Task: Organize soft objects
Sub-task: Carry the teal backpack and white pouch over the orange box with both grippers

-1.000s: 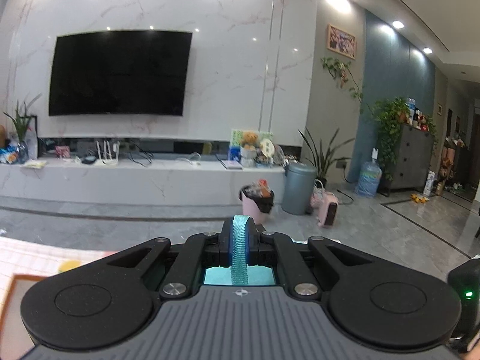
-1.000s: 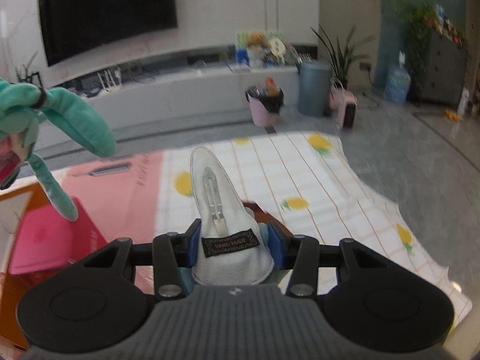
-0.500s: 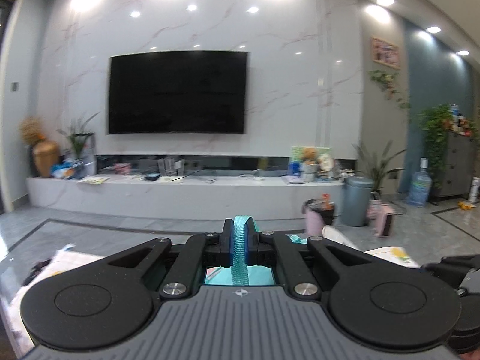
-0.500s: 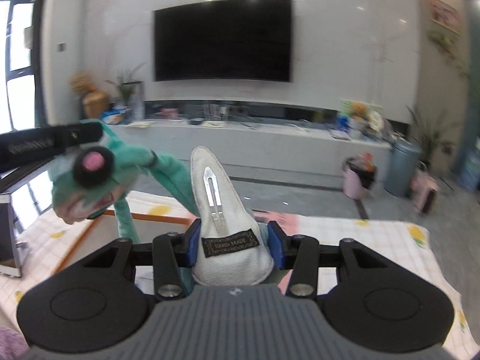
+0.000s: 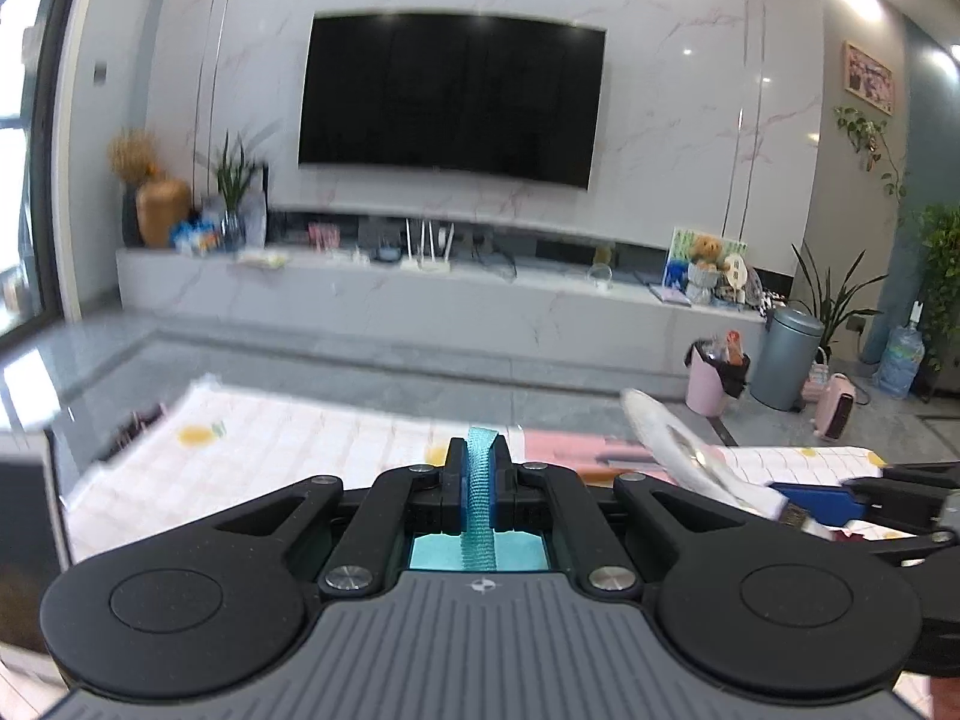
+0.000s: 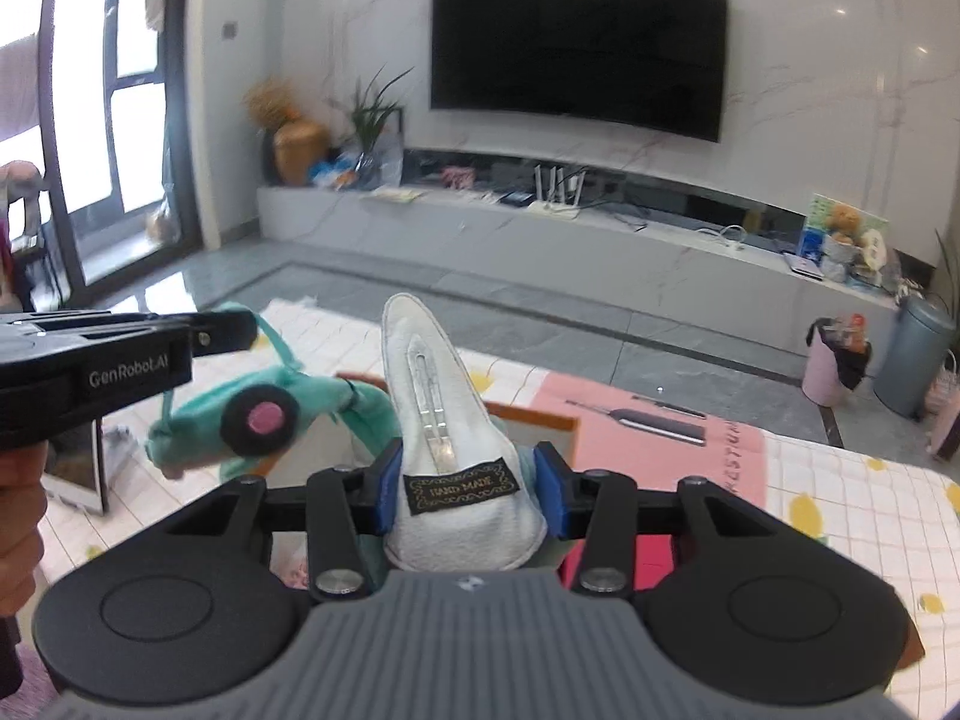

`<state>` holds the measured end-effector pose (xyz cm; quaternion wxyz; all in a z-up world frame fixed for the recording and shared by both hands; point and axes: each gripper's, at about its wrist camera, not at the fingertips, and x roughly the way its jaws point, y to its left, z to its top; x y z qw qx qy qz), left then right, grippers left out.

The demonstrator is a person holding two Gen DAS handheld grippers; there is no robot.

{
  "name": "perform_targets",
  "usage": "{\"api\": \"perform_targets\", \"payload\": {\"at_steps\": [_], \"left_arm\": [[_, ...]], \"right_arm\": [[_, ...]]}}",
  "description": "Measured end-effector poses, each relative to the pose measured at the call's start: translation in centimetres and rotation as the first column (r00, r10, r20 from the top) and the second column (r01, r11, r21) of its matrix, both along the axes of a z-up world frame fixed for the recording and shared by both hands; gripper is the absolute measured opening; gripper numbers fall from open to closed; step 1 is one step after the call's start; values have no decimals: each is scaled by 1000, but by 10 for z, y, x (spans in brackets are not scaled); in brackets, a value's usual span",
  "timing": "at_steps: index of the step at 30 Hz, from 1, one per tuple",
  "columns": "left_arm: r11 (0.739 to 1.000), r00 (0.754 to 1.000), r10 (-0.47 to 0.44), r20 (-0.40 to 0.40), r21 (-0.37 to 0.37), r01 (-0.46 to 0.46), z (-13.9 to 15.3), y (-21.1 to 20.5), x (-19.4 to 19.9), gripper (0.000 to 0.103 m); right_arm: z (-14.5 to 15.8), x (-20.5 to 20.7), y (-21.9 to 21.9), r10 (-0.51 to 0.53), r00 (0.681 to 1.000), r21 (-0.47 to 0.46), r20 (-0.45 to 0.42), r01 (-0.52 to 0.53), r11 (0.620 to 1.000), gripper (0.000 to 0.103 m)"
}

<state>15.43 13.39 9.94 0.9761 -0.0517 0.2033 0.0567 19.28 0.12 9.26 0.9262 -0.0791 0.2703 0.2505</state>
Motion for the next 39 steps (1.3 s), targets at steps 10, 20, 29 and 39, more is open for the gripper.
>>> {"api": "perform_targets", "payload": {"at_steps": [10, 20, 29, 39], "left_arm": [[991, 995, -52, -89, -129, 41, -56, 31, 10, 6], [987, 979, -122, -163, -122, 103, -93, 23, 12, 6], [995, 985, -90, -150, -46, 84, -81, -7, 15, 5], [926, 992, -88, -85, -374, 51, -52, 16, 17, 6]], "right_arm": [[-57, 55, 30, 27, 992, -111, -120, -40, 993, 44], [-87, 83, 42, 56, 981, -198, -184, -93, 976, 44], [-87, 101, 44, 49, 978, -202, -201, -90, 975, 44], [-68, 106, 34, 63, 983, -156, -170, -90, 984, 44]]}}
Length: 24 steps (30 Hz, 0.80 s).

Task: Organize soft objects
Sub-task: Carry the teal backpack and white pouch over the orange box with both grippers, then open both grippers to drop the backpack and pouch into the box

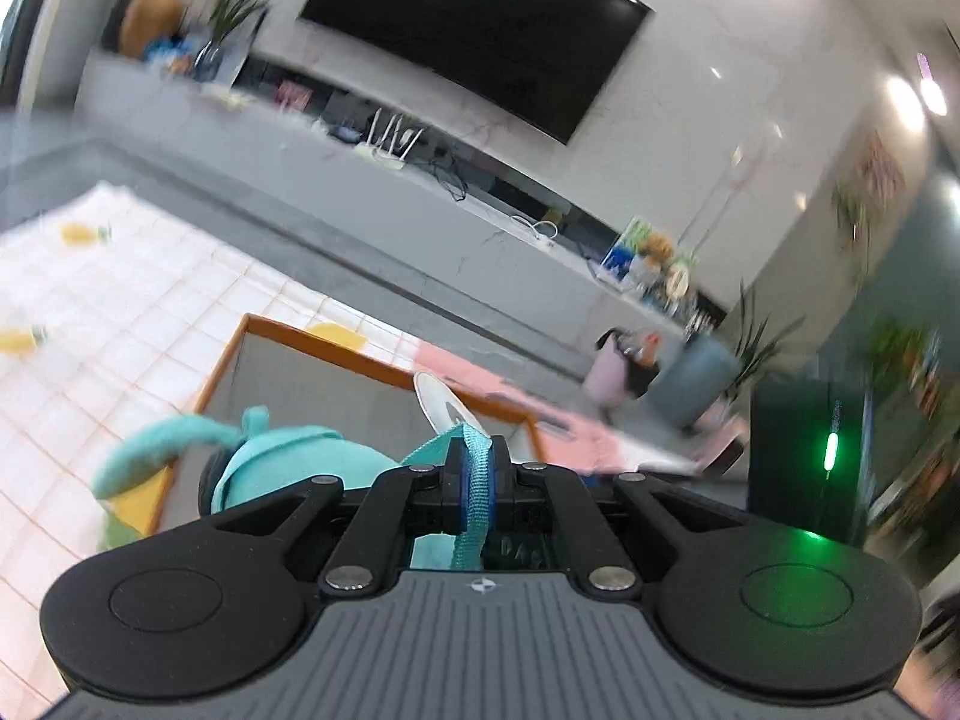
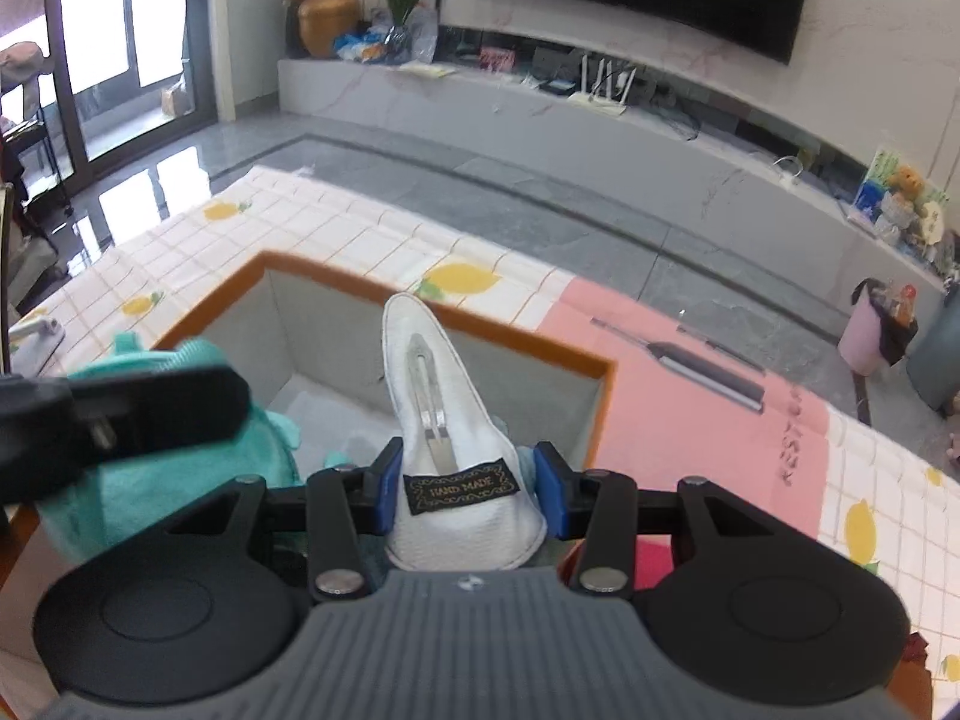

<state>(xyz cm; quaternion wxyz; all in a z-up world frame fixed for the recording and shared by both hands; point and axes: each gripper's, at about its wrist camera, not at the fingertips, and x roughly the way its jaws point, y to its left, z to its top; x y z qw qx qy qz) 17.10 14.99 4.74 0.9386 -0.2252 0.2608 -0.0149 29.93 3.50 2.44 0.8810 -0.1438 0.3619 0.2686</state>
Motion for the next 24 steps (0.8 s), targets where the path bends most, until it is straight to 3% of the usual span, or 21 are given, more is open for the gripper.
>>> {"api": "perform_targets", "payload": {"at_steps": [2, 4, 7, 8, 12, 16, 19, 24], "left_arm": [[996, 1000, 16, -7, -90, -17, 8, 10, 3, 6], [997, 999, 28, 26, -78, -26, 16, 16, 5, 6], [980, 1000, 9, 20, -196, -5, 12, 27, 8, 6], [980, 1000, 0, 13, -201, 3, 9, 27, 9, 6], [993, 999, 41, -32, -110, -45, -11, 33, 12, 6], [995, 990, 80, -112, 61, -74, -20, 32, 12, 6], [995, 982, 87, -168, 62, -78, -25, 36, 16, 6], [976, 967, 126, -222, 201, -81, -29, 22, 20, 8]], "right_arm": [[4, 4, -6, -11, 1000, 42, -18, 12, 999, 45], [7, 7, -11, -22, 999, 69, -29, 24, 997, 45], [7, 8, -12, -28, 1000, 31, -9, 28, 999, 44], [6, 9, -11, -29, 1000, 19, -10, 29, 999, 44], [4, 6, -6, 17, 1000, -23, 5, -17, 1000, 44], [6, 10, 3, 50, 999, -38, 4, -50, 998, 44], [8, 13, 15, 99, 995, -34, -18, -100, 994, 44], [-9, 21, 49, 182, 983, -210, -27, -183, 960, 44]]}}
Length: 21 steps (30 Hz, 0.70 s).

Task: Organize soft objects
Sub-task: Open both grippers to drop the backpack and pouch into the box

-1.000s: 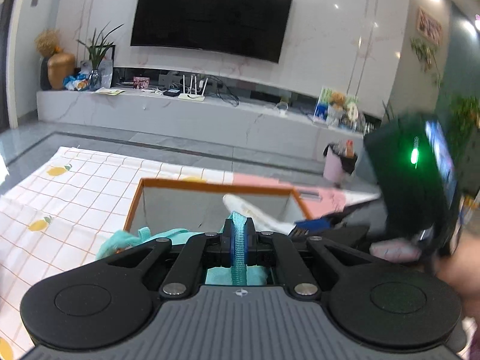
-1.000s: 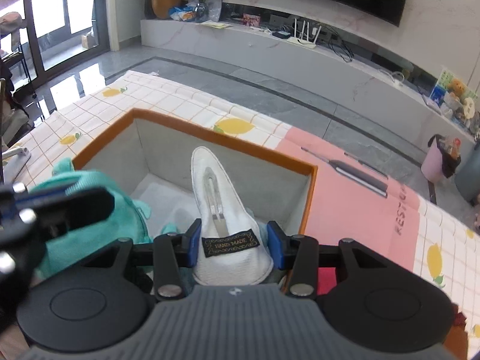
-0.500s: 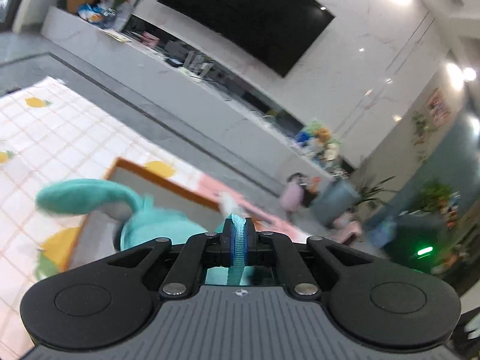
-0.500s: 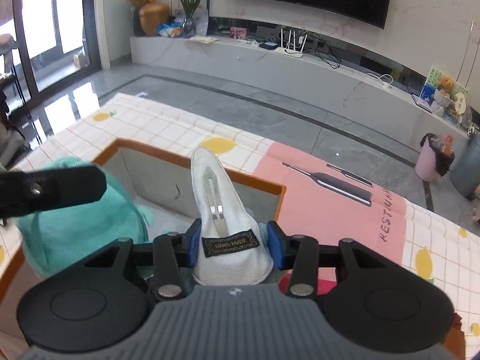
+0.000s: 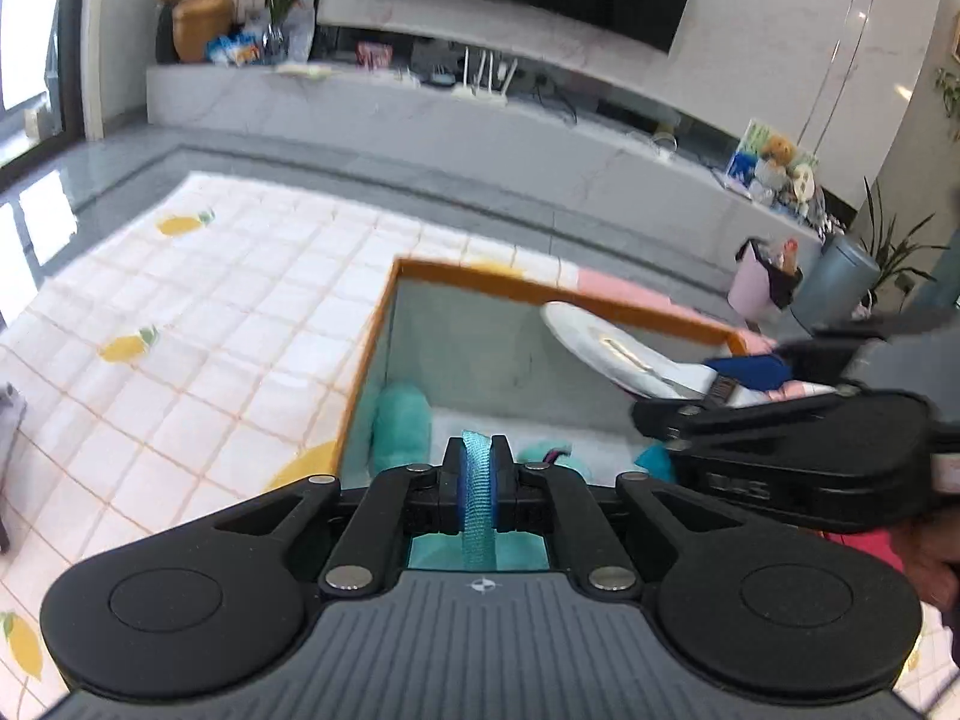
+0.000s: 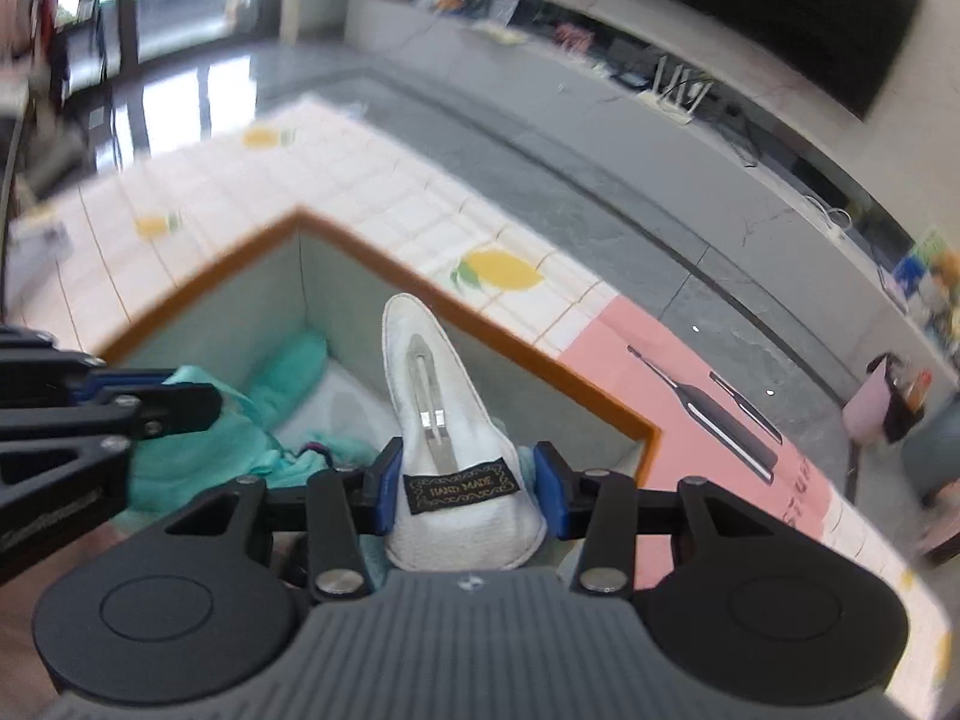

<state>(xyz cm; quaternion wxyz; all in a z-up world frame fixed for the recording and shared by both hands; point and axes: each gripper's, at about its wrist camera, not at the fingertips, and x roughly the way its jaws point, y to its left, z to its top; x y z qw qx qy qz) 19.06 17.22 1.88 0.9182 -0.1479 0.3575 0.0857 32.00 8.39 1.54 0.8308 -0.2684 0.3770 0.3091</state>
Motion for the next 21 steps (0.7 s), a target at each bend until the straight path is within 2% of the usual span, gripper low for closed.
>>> {"api": "perform_targets", "payload": {"at_steps": [4, 6, 8, 10, 12, 14, 17, 21], "left_arm": [[999, 998, -30, -51, -44, 28, -7, 6, 0, 10], [1000, 998, -16, -63, -1, 16, -8, 6, -3, 10], [1000, 998, -8, -60, 28, 9, -7, 7, -5, 13], [1000, 997, -18, -77, 17, 19, -7, 10, -4, 35], [999, 997, -39, -62, -23, 38, -5, 14, -8, 41], [999, 999, -47, -25, -18, 47, 0, 14, -13, 43], [998, 999, -42, 15, 41, 41, 6, 13, -17, 43], [999, 1000, -13, 4, 46, 12, 4, 21, -14, 43]], "right_arm": [[-16, 8, 17, 66, 997, -114, -40, -71, 991, 44], [-24, 10, 24, 89, 995, -194, -34, -94, 977, 44], [-28, 17, 28, 85, 995, -233, -46, -93, 968, 44], [-32, 25, 32, 82, 993, -246, -83, -100, 964, 44], [-38, 26, 36, 110, 988, -288, -109, -137, 948, 44], [-46, 24, 41, 139, 983, -332, -118, -171, 928, 45], [-56, 20, 46, 148, 980, -367, -131, -187, 911, 45], [-65, 18, 48, 184, 978, -382, -101, -209, 900, 45]]}}
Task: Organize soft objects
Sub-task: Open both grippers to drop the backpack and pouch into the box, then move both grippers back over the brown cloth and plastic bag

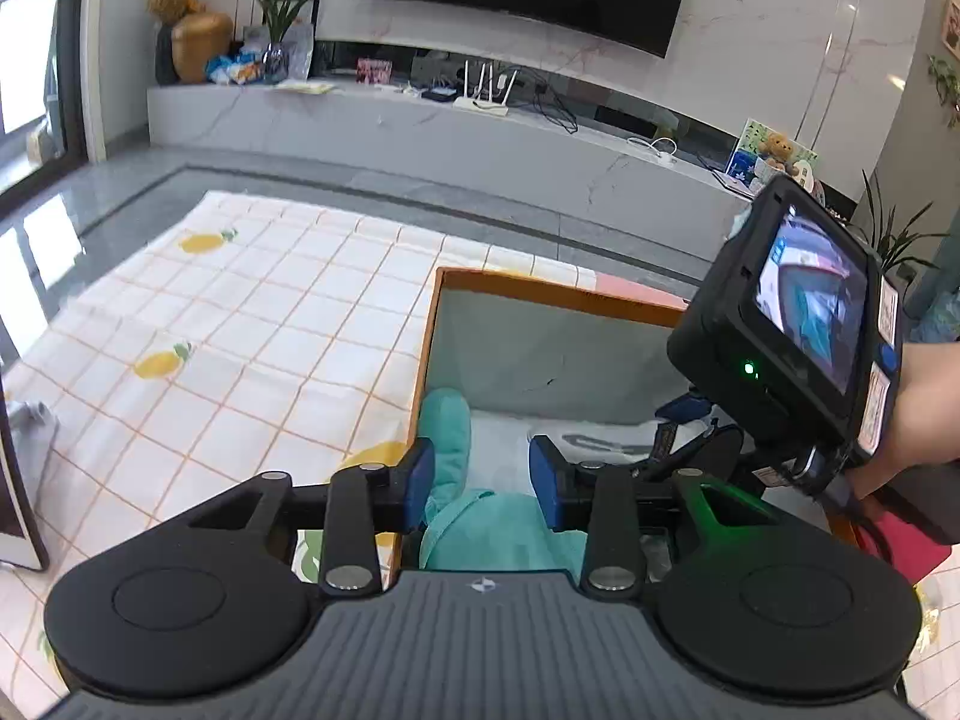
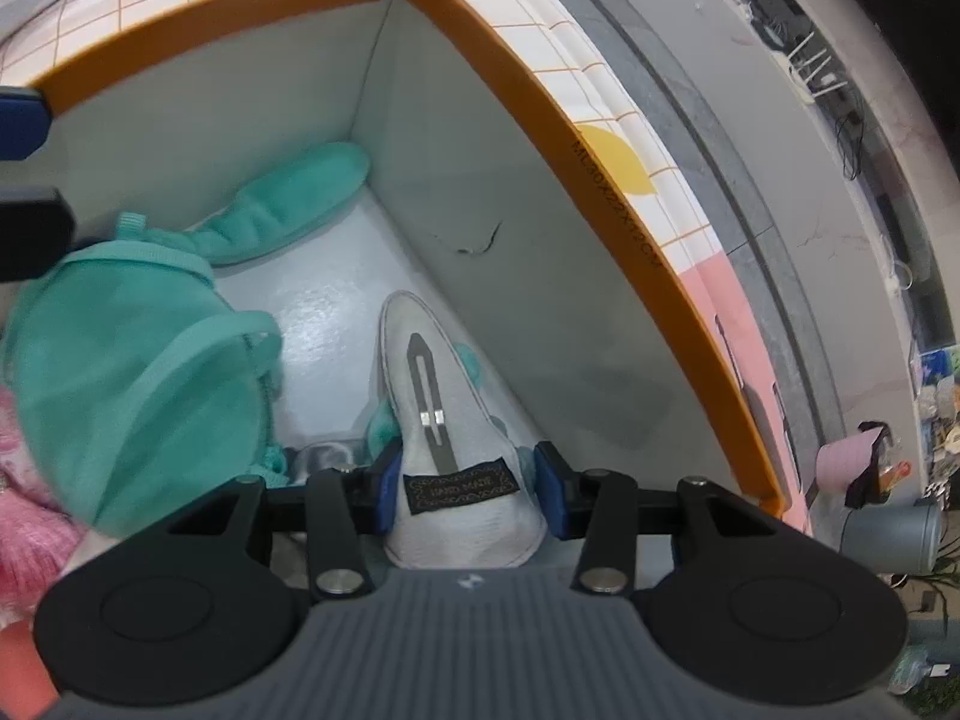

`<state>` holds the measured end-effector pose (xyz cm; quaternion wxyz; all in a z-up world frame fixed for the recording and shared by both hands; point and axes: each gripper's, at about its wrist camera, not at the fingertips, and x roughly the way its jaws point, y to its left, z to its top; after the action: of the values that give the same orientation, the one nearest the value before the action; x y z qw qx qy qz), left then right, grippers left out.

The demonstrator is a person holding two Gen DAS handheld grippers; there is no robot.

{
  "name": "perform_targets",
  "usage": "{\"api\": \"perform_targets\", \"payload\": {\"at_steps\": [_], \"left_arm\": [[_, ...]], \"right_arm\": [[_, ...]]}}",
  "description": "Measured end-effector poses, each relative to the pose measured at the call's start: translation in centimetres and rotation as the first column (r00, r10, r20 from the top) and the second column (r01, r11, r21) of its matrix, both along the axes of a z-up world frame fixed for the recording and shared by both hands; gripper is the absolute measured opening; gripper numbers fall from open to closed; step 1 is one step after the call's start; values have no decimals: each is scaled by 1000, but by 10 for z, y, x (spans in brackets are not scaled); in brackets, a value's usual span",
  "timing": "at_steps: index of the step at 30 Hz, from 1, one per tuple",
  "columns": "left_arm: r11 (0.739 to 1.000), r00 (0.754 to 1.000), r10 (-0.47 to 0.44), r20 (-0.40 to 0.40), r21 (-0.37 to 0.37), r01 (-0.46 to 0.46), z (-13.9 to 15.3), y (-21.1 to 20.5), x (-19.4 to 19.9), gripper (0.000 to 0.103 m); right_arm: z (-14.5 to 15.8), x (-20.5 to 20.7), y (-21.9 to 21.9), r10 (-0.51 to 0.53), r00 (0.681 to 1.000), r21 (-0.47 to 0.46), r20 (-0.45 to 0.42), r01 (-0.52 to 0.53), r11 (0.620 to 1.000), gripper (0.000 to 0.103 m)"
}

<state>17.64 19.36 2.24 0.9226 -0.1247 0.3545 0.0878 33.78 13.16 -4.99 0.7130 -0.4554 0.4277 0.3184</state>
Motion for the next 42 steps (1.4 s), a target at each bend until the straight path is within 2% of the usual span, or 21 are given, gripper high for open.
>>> {"api": "perform_targets", "payload": {"at_steps": [3, 5, 7, 10, 12, 13, 16, 19, 21, 24, 29, 34, 42], "left_arm": [[1000, 1000, -2, -4, -27, 2, -2, 6, 2, 43], [1000, 1000, -8, -7, -26, 7, -1, 7, 2, 43], [1000, 1000, -3, -6, -29, 3, -2, 8, 1, 43], [999, 1000, 3, -7, -54, -3, -1, 11, 0, 43], [998, 1000, 4, -3, -64, -4, -1, 13, -2, 43], [998, 1000, 3, -3, -63, -4, -2, 14, -2, 43], [999, 1000, -1, 0, -41, 1, -1, 11, -3, 43], [1000, 1000, -6, 4, -5, 6, -1, 6, -2, 43], [1000, 1000, -3, 6, -4, 3, -1, 7, -1, 43], [1000, 1000, -3, 3, -16, 3, -3, 9, 1, 44], [1000, 1000, 10, 16, -15, -10, 2, 9, -5, 46], [1000, 998, 28, 65, 12, -29, 18, 3, -17, 49], [998, 989, 46, 138, 44, -53, 47, -13, -37, 50]], "right_arm": [[-1, 1, -2, -13, 1000, 7, 12, 13, 1000, 47], [1, 0, -5, -20, 1000, 27, 24, 20, 999, 56], [4, -2, -11, -40, 999, 73, 19, 39, 997, 60], [9, -8, -15, -41, 999, 116, 18, 38, 992, 74], [11, -13, -15, -23, 999, 122, 33, 19, 992, 93], [12, -17, -15, -3, 999, 124, 34, -1, 992, 94], [14, -30, -14, 45, 998, 120, 48, -51, 991, 94], [16, -27, -12, 38, 998, 115, 57, -44, 992, 96], [21, -30, -12, 40, 998, 146, 46, -46, 988, 100], [30, -39, -13, 43, 999, 198, 33, -49, 979, 100], [46, -52, -20, 64, 997, 222, 34, -70, 973, 100], [73, -57, -38, 21, 999, 303, 29, -29, 953, 100], [133, -67, -83, -79, 997, 442, 11, 66, 895, 100]]}}
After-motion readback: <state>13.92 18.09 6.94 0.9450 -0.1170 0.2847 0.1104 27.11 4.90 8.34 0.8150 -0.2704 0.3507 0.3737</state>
